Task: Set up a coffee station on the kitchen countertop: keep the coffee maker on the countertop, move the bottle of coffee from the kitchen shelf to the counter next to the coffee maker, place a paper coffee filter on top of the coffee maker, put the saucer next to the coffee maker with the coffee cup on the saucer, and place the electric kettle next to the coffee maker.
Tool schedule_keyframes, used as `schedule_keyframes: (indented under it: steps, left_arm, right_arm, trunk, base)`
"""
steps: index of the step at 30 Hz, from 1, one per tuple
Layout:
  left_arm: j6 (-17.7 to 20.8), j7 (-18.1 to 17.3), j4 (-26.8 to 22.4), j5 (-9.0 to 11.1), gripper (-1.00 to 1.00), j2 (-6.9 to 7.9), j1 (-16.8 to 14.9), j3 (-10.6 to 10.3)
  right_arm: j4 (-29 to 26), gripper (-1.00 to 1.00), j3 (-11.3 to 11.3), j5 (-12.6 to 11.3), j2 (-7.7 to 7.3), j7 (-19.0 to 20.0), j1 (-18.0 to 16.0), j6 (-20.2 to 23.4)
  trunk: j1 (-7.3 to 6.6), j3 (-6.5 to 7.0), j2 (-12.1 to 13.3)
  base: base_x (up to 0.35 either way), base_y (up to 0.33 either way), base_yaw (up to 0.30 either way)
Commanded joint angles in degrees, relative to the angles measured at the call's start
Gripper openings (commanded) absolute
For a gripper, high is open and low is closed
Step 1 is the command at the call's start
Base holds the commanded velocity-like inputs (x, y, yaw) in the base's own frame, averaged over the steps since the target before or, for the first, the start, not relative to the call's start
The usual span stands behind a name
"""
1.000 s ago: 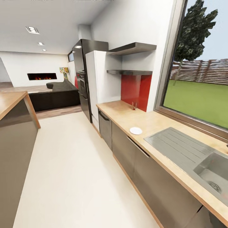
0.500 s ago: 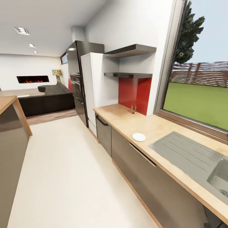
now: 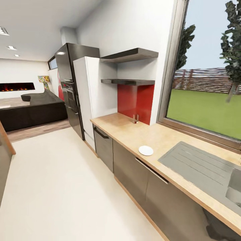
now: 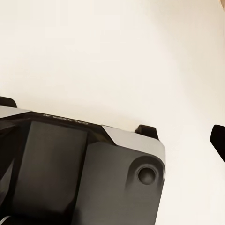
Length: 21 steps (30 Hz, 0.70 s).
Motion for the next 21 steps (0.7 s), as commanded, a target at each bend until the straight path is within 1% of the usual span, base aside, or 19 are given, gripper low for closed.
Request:
schedule_keyframes:
  steps: [1, 9, 15, 17, 21]
  left_arm:
    - [-0.21, -0.22, 0.06, -0.6, 1.0, 0.01, -0.02, 0.5]
    - [-0.21, -0.22, 0.06, -0.6, 1.0, 0.01, -0.02, 0.5]
    - [-0.21, -0.22, 0.06, -0.6, 1.0, 0.01, 0.12, 0.5]
    - [-0.21, -0.22, 0.06, -0.6, 1.0, 0.01, 0.14, 0.5]
    - [-0.21, -0.22, 0.06, -0.6, 1.0, 0.01, 0.15, 0.5]
  right_arm:
    - [-0.06, 1.0, 0.49, -0.5, 0.01, -0.21, -0.02, 0.3]
    - [-0.05, 1.0, 0.49, -0.5, 0.01, -0.21, -0.02, 0.32]
    - [-0.08, 1.0, 0.49, -0.5, 0.01, -0.21, -0.02, 0.32]
    - [-0.11, 1.0, 0.49, -0.5, 0.01, -0.21, -0.02, 0.31]
    - [-0.08, 1.0, 0.49, -0.5, 0.01, -0.21, -0.02, 0.32]
  trunk:
    - [0.05, 0.02, -0.05]
    - [0.05, 0.49, -0.05]
    - [0.05, 0.54, -0.05]
    - [0.05, 0.54, -0.05]
    - [0.05, 0.54, -0.05]
  base:
    - [0.223, 0.279, -0.221]
    - [0.19, 0.286, -0.221]
    - [0.182, 0.288, -0.219]
    - [0.182, 0.288, -0.122]
    - [0.182, 0.288, -0.024]
